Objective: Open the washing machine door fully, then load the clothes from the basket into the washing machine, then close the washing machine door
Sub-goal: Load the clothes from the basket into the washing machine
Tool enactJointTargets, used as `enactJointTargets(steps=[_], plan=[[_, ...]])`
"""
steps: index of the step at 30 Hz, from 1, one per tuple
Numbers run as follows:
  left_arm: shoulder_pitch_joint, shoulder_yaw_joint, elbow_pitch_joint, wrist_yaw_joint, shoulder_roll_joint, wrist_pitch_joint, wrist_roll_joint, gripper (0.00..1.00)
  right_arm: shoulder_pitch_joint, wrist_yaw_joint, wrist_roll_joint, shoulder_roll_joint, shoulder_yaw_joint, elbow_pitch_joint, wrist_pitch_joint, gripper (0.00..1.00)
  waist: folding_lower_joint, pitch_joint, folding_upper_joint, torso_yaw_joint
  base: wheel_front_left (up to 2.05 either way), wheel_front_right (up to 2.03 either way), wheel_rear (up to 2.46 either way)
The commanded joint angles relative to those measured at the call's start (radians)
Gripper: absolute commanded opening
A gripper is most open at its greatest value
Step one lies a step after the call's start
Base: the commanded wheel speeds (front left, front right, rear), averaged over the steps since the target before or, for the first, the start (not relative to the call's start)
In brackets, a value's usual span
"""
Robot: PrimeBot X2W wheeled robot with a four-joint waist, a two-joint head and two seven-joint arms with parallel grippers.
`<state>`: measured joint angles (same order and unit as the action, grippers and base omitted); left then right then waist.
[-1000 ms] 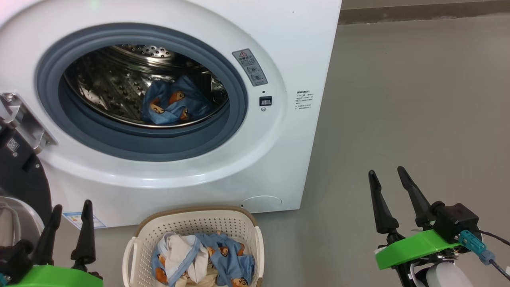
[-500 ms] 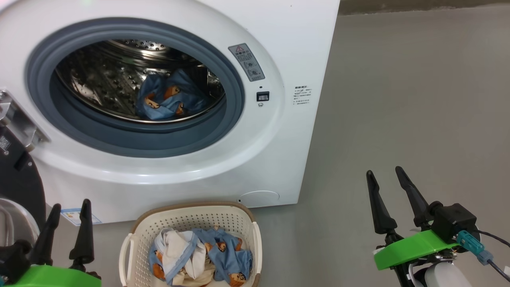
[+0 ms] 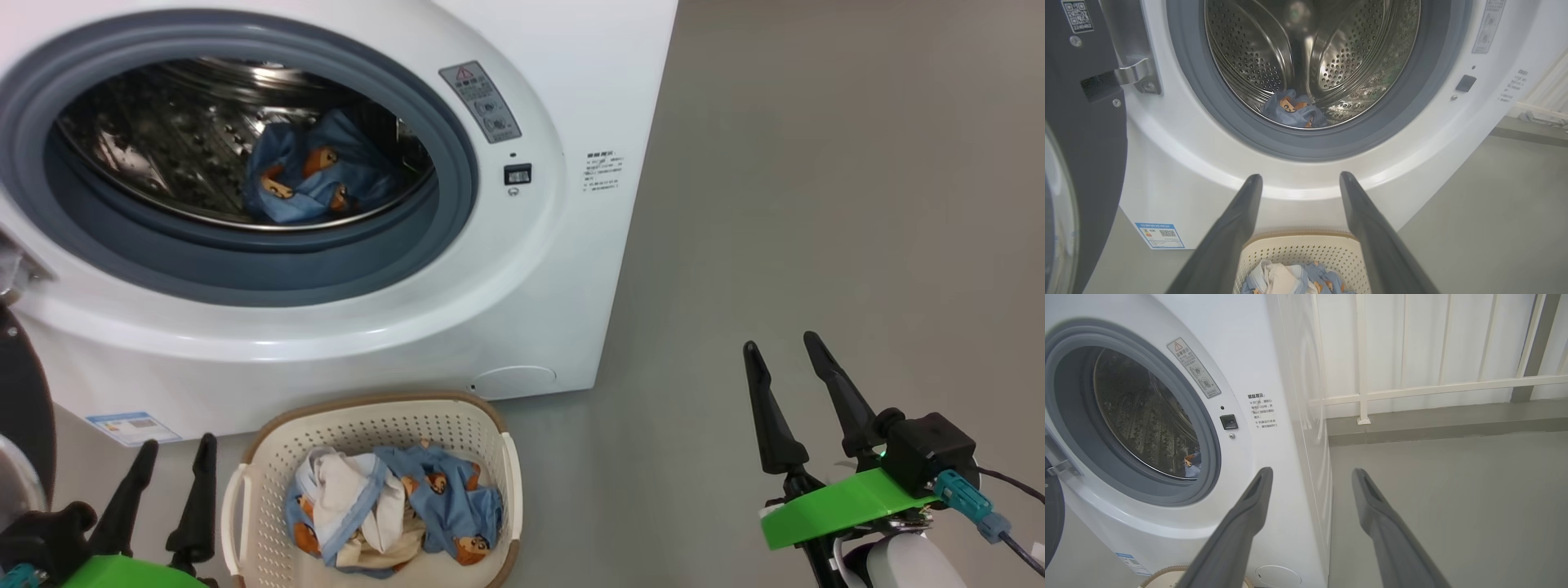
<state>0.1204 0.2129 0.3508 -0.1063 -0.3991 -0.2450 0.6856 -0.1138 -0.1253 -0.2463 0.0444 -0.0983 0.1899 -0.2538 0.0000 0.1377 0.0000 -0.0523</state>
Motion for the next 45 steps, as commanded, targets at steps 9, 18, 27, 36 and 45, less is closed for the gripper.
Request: enactJointTargets(steps=[9,18,27,36,45], plan=[[0.076,0.048,0.082,-0.022,-0.073,0.024,0.036,1.0,-0.032,-0.005,-0.006,0.006,-0.046,-0.065,-0.008,1.0,0.0,0.095,0.0,-0.038,0.0,0.0,0.0],[0.159,0.226,0.147,-0.024,-0.134,0.026,0.115,1.0,-0.036,-0.005,-0.014,0.006,-0.063,-0.114,-0.008,1.0,0.0,0.194,0.0,-0.064,0.0,0.0,0.0],[0.258,0.386,0.227,-0.024,-0.199,0.012,0.225,1.0,-0.041,-0.005,-0.018,0.006,-0.085,-0.17,-0.008,1.0,0.0,0.301,0.0,-0.101,0.0,0.0,0.0],[0.358,0.522,0.281,-0.024,-0.261,-0.008,0.292,1.0,-0.041,-0.005,-0.028,0.006,-0.1,-0.239,-0.008,1.0,0.0,0.426,0.0,-0.145,0.0,0.0,0.0],[0.485,0.634,0.322,-0.024,-0.329,-0.016,0.333,1.0,-0.055,-0.005,-0.036,0.006,-0.135,-0.307,-0.008,1.0,0.0,0.576,0.0,-0.185,0.0,0.0,0.0]])
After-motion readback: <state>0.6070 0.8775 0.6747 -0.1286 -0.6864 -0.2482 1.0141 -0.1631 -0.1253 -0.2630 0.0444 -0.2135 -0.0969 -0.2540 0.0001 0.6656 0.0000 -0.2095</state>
